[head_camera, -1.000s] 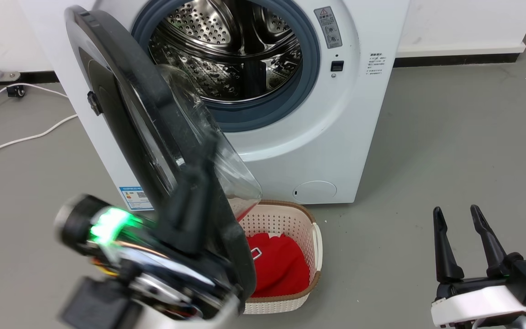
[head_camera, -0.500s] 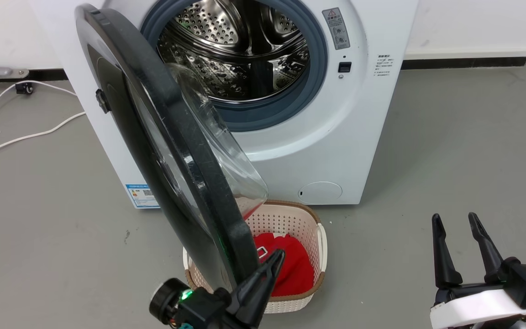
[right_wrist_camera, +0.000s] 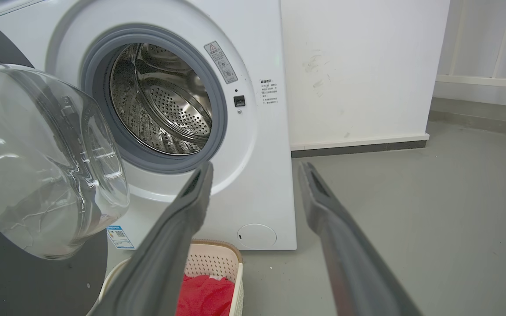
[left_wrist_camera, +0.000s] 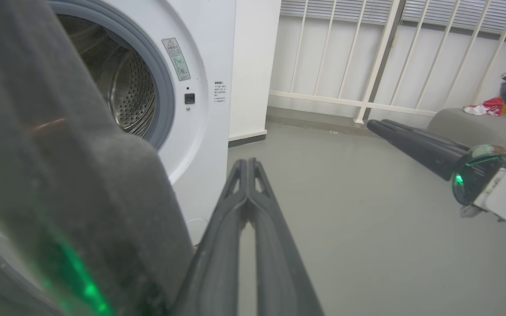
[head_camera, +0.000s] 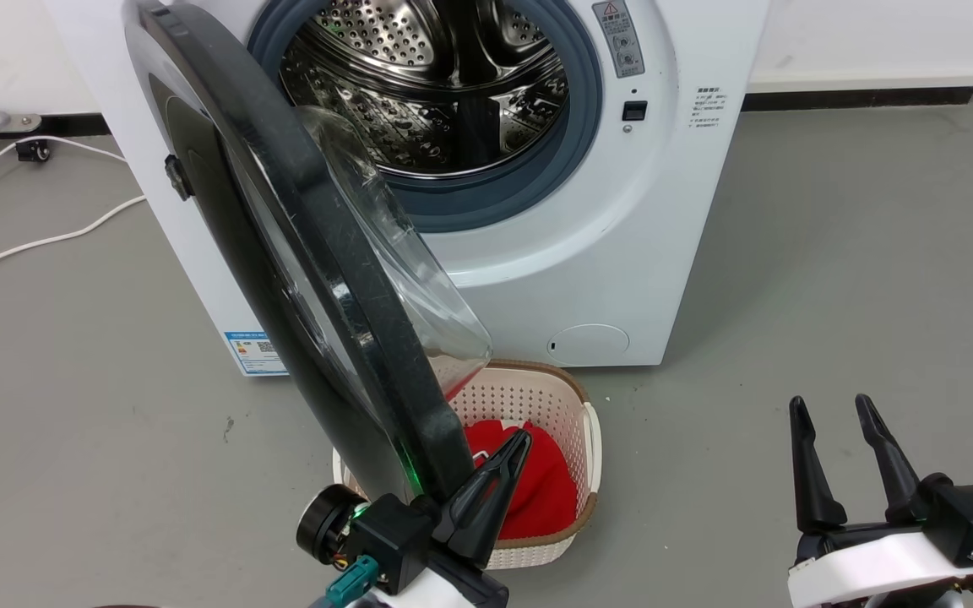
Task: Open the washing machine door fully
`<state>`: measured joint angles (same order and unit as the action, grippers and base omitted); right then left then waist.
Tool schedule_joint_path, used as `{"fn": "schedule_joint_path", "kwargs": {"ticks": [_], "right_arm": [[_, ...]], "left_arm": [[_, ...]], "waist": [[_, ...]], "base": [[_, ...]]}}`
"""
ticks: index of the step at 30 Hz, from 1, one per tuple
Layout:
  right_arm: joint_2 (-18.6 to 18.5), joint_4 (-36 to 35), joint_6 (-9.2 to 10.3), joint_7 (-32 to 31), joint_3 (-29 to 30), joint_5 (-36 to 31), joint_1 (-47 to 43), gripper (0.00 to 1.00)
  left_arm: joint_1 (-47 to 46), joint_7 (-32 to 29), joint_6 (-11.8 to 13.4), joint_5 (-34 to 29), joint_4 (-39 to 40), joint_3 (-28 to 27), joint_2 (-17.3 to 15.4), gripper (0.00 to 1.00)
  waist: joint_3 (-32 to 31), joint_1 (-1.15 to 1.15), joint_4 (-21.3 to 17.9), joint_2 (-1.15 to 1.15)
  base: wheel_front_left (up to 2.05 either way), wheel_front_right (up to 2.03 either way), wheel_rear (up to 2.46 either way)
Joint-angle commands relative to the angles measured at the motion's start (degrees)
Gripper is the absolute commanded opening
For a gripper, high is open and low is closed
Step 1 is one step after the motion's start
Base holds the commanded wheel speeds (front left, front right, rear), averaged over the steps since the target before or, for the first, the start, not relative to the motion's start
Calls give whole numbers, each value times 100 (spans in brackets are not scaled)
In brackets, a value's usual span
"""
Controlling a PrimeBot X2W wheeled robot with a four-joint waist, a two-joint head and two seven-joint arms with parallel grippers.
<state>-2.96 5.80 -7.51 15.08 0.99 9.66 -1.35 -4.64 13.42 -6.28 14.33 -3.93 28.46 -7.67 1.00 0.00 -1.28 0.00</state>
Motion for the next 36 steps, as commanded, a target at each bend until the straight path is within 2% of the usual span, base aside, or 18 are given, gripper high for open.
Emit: {"fn": "schedule_joint_path", "kwargs": {"ticks": [1, 12, 16, 17, 26, 36], "right_arm": [[16, 21, 4, 11, -9, 56, 72, 100], [16, 116, 4, 10, -11, 138, 8, 100], [16, 132, 3, 10, 26, 98, -34, 100], [16, 157, 4, 11, 45, 79, -47, 100], [14, 223, 4, -15, 6, 28, 23, 100], [13, 202, 4, -86, -66, 42, 90, 100]], "left_arm": [[-117, 38, 139, 11, -140, -211, -59, 0], [103, 143, 401, -26, -182, -441, -97, 0], [341, 154, 521, -43, -21, -521, -86, 0], [466, 160, 556, -68, 74, -512, -76, 0], [866, 162, 674, -199, 443, -489, -22, 0], [995, 164, 1000, -212, 414, -945, -104, 0]], "waist": [[7, 0, -13, 0], [-44, 0, 144, 0], [-37, 0, 459, 0], [-48, 0, 647, 0], [-44, 0, 1554, 0], [-20, 0, 2275, 0]], "base": [[0, 0, 0], [0, 0, 0], [0, 0, 0], [0, 0, 0], [0, 0, 0], [0, 0, 0]]}}
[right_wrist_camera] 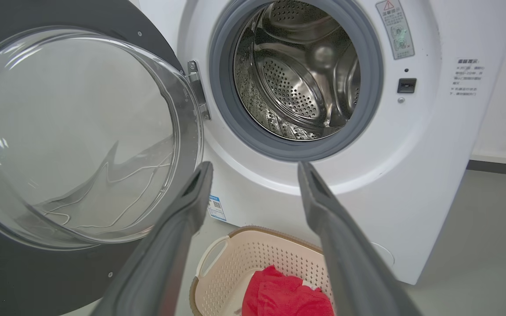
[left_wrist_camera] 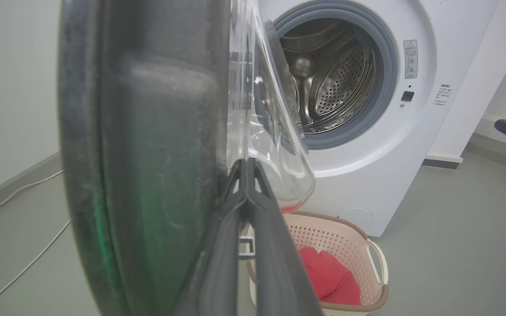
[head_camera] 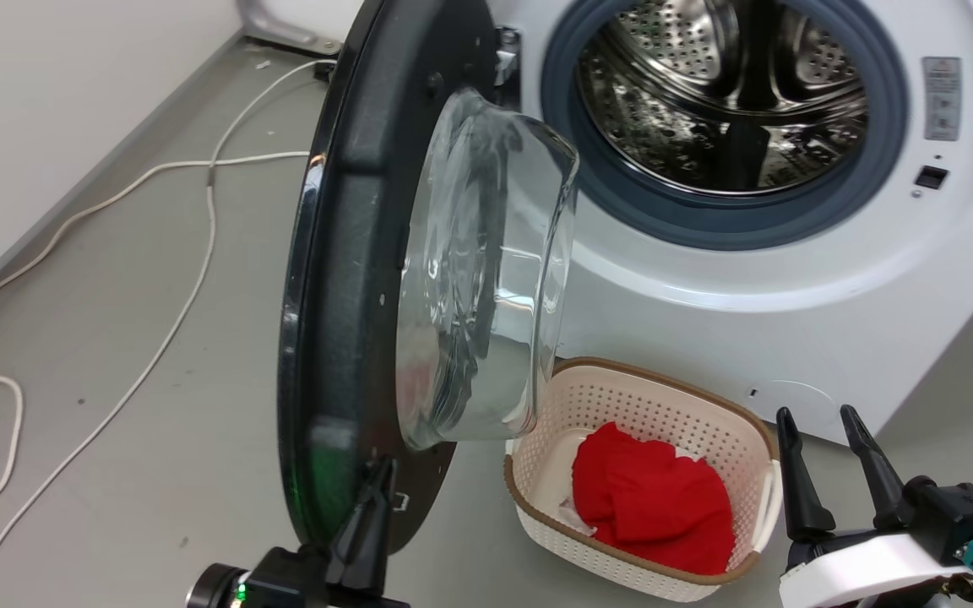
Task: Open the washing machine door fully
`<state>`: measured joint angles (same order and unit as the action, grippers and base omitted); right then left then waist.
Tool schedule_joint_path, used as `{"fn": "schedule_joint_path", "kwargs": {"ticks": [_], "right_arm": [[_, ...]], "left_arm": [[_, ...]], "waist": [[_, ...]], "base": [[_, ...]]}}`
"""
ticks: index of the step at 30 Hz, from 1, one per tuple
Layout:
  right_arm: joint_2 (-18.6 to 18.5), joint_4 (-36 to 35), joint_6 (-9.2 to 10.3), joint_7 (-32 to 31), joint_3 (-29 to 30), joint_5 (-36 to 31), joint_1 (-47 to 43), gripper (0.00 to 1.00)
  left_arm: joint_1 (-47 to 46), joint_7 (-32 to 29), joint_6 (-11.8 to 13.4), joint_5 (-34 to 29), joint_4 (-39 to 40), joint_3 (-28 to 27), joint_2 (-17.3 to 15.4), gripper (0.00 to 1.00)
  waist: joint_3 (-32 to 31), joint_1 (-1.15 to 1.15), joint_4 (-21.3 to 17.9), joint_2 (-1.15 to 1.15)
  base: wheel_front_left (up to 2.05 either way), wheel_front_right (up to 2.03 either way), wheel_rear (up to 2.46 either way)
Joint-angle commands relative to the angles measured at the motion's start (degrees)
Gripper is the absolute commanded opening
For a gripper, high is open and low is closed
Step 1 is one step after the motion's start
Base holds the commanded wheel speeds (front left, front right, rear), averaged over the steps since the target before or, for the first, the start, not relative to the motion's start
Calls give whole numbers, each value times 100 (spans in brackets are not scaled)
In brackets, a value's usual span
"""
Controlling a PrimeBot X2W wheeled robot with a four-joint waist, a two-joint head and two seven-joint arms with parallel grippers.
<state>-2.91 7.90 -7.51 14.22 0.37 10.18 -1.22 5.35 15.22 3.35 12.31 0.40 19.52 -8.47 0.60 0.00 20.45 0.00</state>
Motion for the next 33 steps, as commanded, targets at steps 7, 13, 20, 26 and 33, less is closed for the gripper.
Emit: {"fn": "schedule_joint_path", "kwargs": {"ticks": [7, 13, 20, 26, 33], "right_arm": [[7, -86, 4, -70, -59, -61, 138, 100], [7, -148, 4, -158, -91, -107, 191, 100], [8, -251, 4, -205, -27, -154, 269, 100], [8, -315, 3, -247, -36, -213, 359, 100], [8, -275, 3, -224, -103, -209, 453, 100]], "left_arm": [[-300, -16, 225, 141, -250, -621, -169, 0], [-704, -4, 309, 370, -567, -1414, -351, 0], [-1238, -4, 274, 596, -1149, -2456, -686, 0], [-1840, -4, 35, 648, -1791, -3057, -970, 0], [-2308, -4, -217, 483, -2481, -3526, -1213, 0]], "waist": [[116, 0, 171, 0], [295, 0, -14, 0], [596, 0, -237, 0], [870, 0, -350, 0], [993, 0, -463, 0]], "base": [[0, 0, 0], [0, 0, 0], [0, 0, 0], [0, 0, 0], [0, 0, 0]]}}
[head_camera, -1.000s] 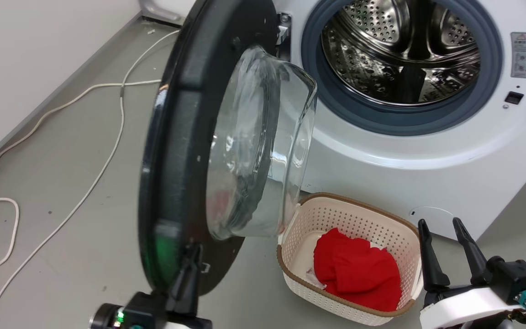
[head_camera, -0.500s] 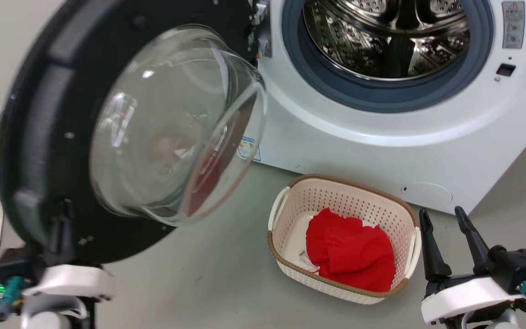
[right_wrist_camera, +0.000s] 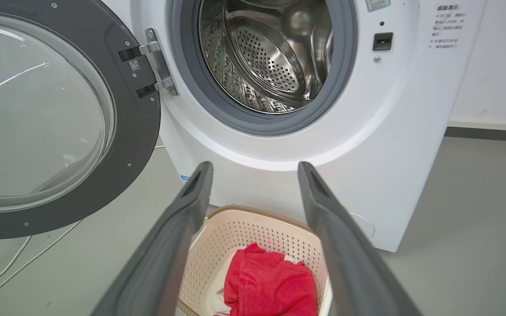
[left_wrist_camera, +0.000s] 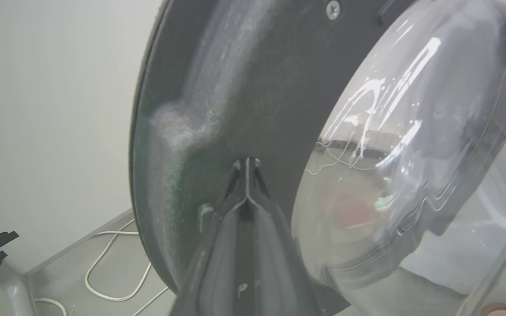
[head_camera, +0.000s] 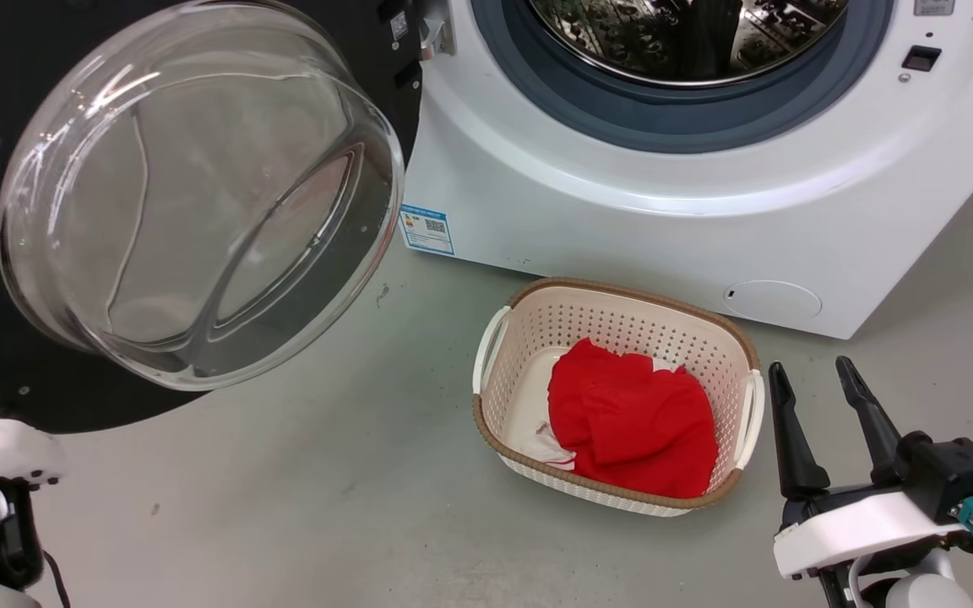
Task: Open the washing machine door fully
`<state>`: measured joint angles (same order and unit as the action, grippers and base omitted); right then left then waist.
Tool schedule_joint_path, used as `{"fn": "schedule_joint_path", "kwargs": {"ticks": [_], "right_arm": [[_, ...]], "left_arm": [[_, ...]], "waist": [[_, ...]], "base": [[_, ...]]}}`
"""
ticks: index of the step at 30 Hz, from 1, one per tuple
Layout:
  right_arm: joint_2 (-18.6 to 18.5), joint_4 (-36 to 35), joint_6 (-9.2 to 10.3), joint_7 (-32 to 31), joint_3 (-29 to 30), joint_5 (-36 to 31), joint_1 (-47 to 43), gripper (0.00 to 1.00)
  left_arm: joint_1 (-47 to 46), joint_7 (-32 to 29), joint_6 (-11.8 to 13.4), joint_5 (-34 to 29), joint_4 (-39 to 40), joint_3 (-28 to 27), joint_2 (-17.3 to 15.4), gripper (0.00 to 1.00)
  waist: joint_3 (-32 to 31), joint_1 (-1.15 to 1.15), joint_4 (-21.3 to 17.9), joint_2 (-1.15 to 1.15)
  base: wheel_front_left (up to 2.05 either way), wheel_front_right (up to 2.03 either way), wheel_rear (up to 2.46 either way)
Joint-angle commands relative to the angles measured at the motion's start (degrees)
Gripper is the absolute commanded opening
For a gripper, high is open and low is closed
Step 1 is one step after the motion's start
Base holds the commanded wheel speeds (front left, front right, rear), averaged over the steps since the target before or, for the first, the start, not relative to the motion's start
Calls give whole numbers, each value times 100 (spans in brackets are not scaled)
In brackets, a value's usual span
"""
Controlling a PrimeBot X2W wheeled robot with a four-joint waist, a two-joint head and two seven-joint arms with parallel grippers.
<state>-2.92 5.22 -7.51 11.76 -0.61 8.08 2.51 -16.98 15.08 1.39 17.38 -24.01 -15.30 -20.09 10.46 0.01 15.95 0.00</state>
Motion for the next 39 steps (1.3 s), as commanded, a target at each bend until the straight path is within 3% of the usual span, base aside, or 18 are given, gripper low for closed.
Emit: {"fn": "schedule_joint_path", "kwargs": {"ticks": [1, 8, 10, 11, 12, 13, 15, 16, 22, 31, 39], "right_arm": [[9, 5, 4, 26, -15, 13, 89, 100], [9, 115, 4, 96, 1, 66, -10, 100], [9, 219, 4, 150, -14, 155, -121, 100], [9, 226, 4, 167, -7, 162, -141, 100], [8, 226, 4, 183, 2, 166, -153, 100], [9, 233, 4, 188, 1, 160, -164, 100], [9, 225, 4, 196, -2, 127, -186, 100], [9, 204, 4, 218, 46, 120, -259, 100], [9, 128, 4, 229, 51, 74, -371, 100], [9, -45, 4, 173, 22, -66, -349, 100], [9, -220, 4, 86, 62, -201, -463, 100]], "left_arm": [[-110, 10, -43, -56, -129, -94, -57, 0], [62, 10, -166, -285, -204, -405, 148, 0], [451, 11, -276, -515, 144, -520, 421, 0], [595, 11, -283, -555, 251, -532, 524, 25], [727, 11, -273, -600, 377, -542, 618, 83], [853, 11, -275, -641, 531, -551, 703, 100], [1161, 11, -266, -739, 857, -543, 892, 100], [1590, 11, -332, -886, 1339, -431, 1174, 100], [2181, 11, -413, -1091, 2132, 43, 1562, 100], [2151, 11, -507, -1117, 2462, 968, 1691, 100], [1905, 11, -562, -1221, 2302, 1304, 1709, 100]], "waist": [[11, -1, -26, 0], [-127, -1, -105, 0], [-407, -1, -171, 0], [-461, -1, -190, 0], [-507, -1, -211, 0], [-571, -1, -238, 0], [-674, -1, -300, 0], [-803, -1, -367, 0], [-979, -1, -505, 0], [-1077, -1, -806, 0], [-1142, -1, -1261, 0]], "base": [[0, 0, 0], [0, 0, 0], [0, 0, 0], [0, 0, 0], [0, 0, 0], [0, 0, 0], [0, 0, 0], [0, 0, 0], [0, 0, 0], [0, 0, 0], [0, 0, 0]]}}
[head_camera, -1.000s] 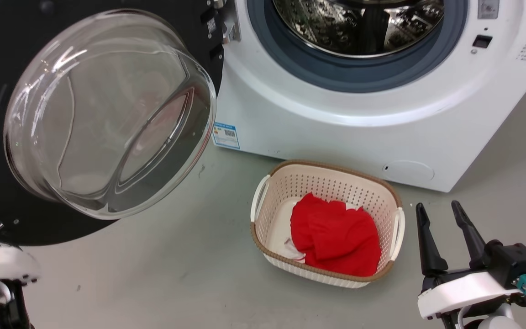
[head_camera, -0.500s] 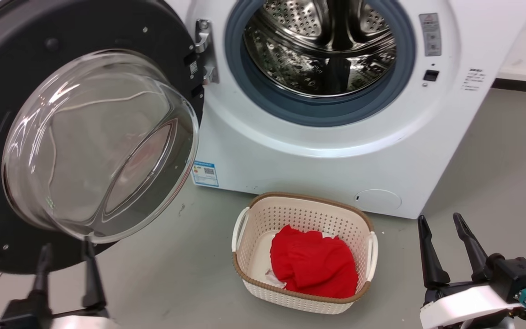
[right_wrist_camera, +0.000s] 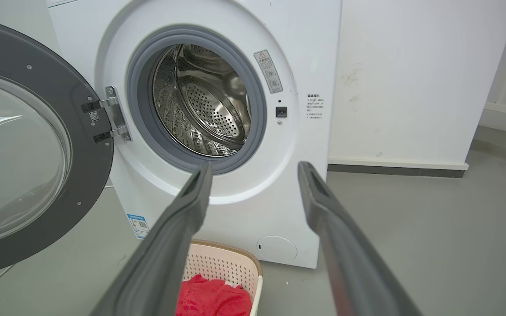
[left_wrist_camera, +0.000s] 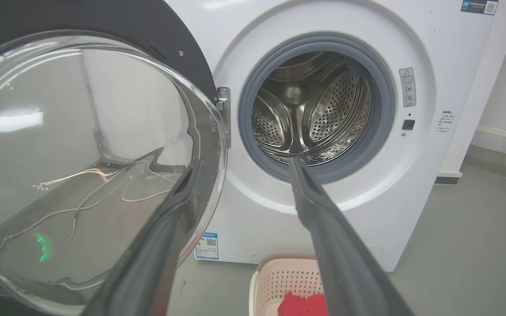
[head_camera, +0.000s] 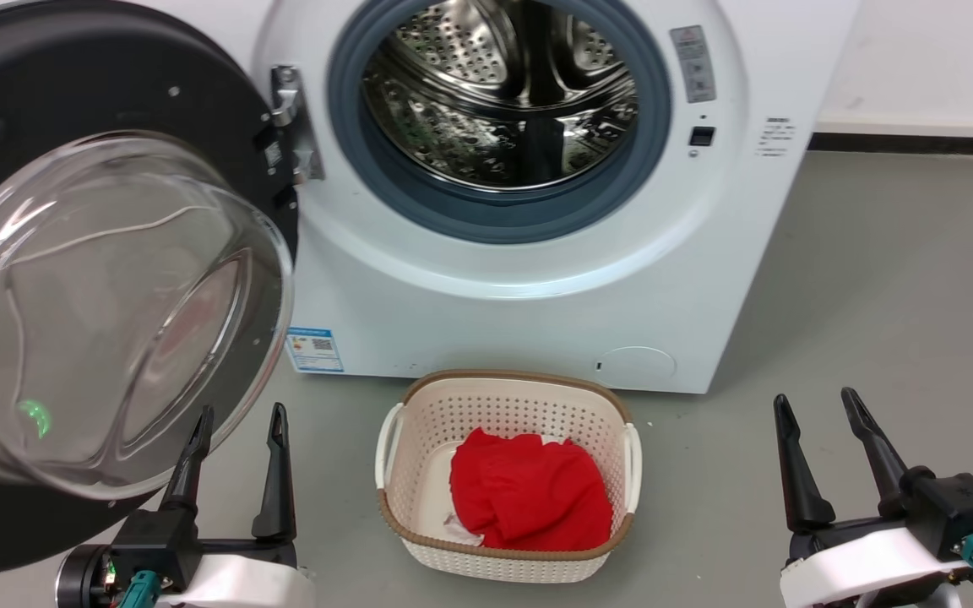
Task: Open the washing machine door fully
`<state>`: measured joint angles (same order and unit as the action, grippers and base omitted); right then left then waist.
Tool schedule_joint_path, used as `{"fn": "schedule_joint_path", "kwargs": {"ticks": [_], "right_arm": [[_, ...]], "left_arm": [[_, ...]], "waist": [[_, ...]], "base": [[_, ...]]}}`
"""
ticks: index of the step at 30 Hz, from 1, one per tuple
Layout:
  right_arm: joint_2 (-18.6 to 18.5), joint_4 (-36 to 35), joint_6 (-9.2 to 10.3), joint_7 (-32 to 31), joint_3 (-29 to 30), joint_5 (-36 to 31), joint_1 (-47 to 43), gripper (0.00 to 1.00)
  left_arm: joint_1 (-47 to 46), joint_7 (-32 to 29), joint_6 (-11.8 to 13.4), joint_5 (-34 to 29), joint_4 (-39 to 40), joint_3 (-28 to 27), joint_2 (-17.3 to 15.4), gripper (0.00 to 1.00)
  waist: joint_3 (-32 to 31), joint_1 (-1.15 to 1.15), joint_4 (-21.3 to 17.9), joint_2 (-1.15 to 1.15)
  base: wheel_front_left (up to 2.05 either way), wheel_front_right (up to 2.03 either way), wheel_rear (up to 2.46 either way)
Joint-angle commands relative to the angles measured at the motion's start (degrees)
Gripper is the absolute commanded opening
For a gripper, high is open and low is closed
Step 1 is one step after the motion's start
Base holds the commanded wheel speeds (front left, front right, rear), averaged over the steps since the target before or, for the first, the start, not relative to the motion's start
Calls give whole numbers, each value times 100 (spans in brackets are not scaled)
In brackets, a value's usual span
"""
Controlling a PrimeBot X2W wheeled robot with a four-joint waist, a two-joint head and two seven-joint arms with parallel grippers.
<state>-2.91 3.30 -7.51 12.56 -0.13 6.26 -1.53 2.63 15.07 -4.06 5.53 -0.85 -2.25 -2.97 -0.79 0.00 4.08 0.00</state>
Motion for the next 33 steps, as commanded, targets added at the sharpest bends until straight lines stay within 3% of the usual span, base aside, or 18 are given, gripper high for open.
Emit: {"fn": "schedule_joint_path", "kwargs": {"ticks": [1, 9, 26, 27, 33], "right_arm": [[7, -42, 4, -20, 28, -31, -80, 100], [8, -98, 3, -83, 9, -85, -153, 100], [8, -40, 4, -77, 38, -17, -85, 100], [-1, -33, 0, -83, 30, -59, -109, 0], [-14, 86, 0, -143, 14, 453, -126, 0]], "left_arm": [[-57, 12, -29, -45, -33, 19, -1, 100], [-80, 12, -78, -129, -98, 42, -5, 100], [-165, 12, -113, -243, -174, -11, -56, 100], [-123, 0, -127, -221, -184, 0, -32, 0], [-184, -193, -144, 255, -434, -99, -8, 0]], "waist": [[-23, 0, -127, 0], [-19, 0, -362, 0], [0, 0, -390, 0], [0, 0, -391, 0], [4, 0, -392, 0]], "base": [[0, 0, 0], [0, 0, 0], [0, 0, 0], [0, 0, 0], [0, 0, 0]]}}
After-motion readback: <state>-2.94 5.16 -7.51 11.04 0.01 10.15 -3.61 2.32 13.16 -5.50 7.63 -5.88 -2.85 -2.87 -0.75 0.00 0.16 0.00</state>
